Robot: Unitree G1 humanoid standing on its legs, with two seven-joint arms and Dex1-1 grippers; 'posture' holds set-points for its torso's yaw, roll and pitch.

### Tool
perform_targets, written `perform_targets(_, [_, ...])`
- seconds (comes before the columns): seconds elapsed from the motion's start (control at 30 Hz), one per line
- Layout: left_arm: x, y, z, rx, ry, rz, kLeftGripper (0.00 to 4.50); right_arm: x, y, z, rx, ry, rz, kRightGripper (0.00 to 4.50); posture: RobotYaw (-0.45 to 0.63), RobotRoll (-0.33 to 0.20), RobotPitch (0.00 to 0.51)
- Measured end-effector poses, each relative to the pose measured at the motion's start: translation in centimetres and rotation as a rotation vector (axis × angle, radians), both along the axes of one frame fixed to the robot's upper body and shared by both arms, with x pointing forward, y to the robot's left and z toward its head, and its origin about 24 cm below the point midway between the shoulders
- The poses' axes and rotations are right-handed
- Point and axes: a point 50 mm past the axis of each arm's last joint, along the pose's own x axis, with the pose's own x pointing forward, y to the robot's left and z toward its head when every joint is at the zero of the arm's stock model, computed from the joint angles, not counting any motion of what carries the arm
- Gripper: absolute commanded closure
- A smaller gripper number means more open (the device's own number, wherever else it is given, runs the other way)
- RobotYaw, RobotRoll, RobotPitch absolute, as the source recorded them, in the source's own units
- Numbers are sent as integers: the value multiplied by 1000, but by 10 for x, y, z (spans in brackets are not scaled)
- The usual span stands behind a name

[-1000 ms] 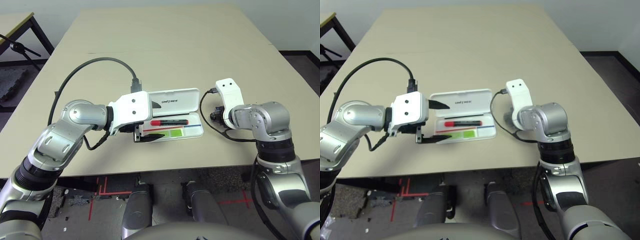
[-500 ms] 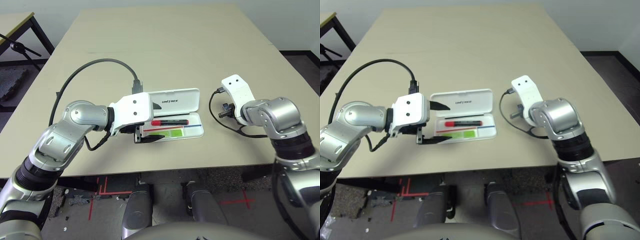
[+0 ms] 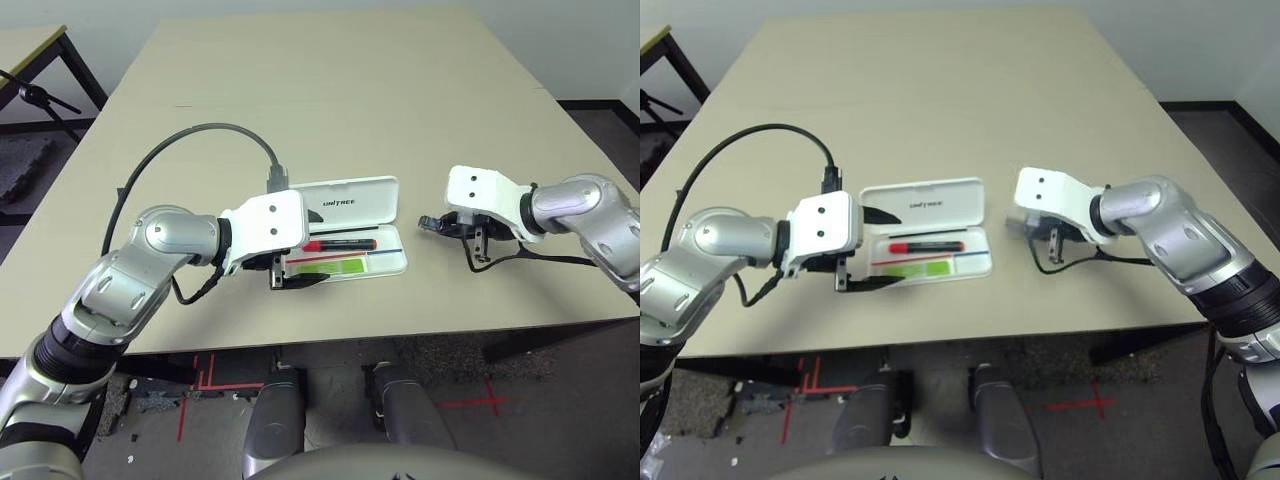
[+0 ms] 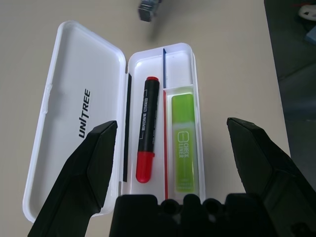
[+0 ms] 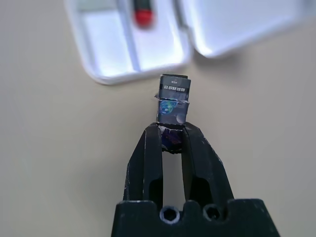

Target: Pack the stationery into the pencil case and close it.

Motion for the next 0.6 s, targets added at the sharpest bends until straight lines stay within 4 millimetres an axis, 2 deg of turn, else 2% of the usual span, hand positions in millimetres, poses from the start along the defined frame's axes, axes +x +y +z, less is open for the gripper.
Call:
perform_targets(0.27, [-2,0,-3,0,5,7,0,2,21,2,-6,7,200,4228,99,0,124])
perform_targets(0.6, [-4,-1,-4,1,-3,13,0,6,39,-9,-15,47,199,4228,112,0,125])
